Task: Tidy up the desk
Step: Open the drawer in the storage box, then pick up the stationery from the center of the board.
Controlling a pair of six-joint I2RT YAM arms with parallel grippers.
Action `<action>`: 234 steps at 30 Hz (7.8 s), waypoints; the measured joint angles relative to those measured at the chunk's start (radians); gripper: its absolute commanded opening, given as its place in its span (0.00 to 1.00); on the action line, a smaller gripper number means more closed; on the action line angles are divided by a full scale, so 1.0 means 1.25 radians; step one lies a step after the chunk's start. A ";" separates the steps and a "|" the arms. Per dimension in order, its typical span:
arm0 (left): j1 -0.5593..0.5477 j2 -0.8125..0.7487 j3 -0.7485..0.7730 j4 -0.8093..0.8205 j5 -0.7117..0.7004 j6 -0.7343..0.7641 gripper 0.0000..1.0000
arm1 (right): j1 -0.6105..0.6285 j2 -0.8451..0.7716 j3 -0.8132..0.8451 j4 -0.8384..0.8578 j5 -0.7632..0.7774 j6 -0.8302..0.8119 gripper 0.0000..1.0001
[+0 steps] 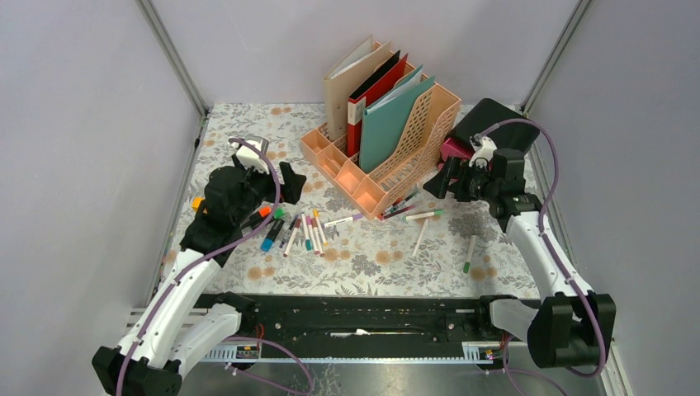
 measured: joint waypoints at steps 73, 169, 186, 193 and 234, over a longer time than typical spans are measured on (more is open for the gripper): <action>-0.584 0.598 -0.060 0.481 -0.146 -0.414 0.77 | 0.000 -0.145 0.053 -0.346 -0.098 -0.647 1.00; -0.724 0.522 -0.295 1.045 -0.430 -0.393 0.00 | 0.002 -0.077 -0.254 0.414 -0.507 0.140 0.98; -0.727 0.636 -0.225 1.127 -0.393 -0.413 0.00 | 0.062 -0.020 -0.262 0.558 -0.518 0.264 0.04; -0.728 0.639 -0.226 1.139 -0.381 -0.404 0.79 | 0.064 -0.019 -0.258 0.517 -0.524 0.213 0.00; -0.242 0.287 0.171 -0.091 0.088 0.025 0.99 | 0.063 -0.046 0.301 -0.285 -0.082 -0.610 0.00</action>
